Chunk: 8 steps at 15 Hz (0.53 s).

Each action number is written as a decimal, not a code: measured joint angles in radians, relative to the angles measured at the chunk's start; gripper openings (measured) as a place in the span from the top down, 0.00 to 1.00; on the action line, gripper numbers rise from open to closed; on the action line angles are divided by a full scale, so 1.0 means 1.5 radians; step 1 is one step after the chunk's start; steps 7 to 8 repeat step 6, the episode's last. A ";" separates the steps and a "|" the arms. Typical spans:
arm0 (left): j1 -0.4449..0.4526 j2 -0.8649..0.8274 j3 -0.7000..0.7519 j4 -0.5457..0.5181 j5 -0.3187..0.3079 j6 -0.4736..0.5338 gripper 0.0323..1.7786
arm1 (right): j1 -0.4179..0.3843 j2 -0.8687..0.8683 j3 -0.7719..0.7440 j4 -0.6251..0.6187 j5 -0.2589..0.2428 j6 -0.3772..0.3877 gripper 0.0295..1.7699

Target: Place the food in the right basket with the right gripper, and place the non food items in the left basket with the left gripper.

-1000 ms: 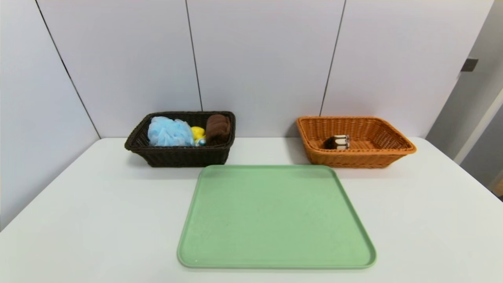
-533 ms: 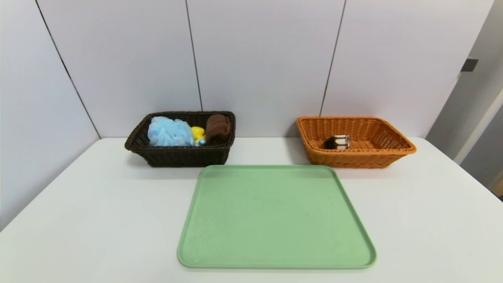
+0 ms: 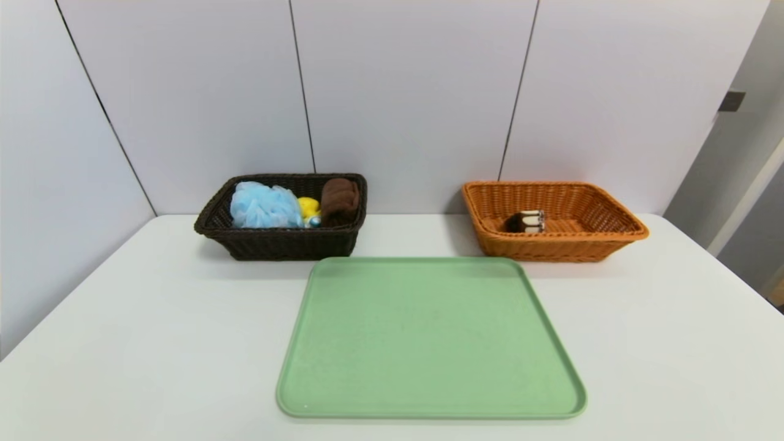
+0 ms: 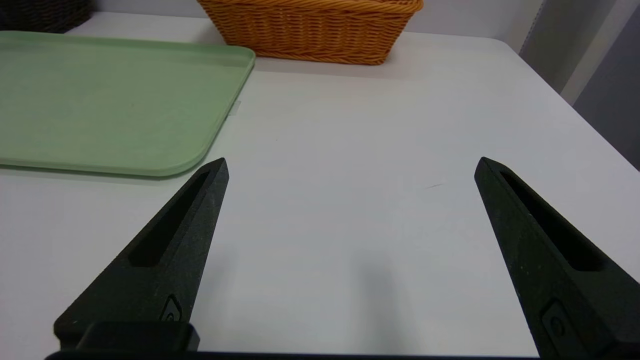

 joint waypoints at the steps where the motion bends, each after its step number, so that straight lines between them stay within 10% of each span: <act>1: 0.000 0.000 0.000 0.000 0.000 0.000 0.05 | 0.000 0.000 -0.001 0.005 -0.002 -0.001 0.04; 8: 0.000 0.000 0.000 0.000 0.000 0.000 0.05 | 0.000 0.000 -0.002 -0.001 -0.011 0.012 0.04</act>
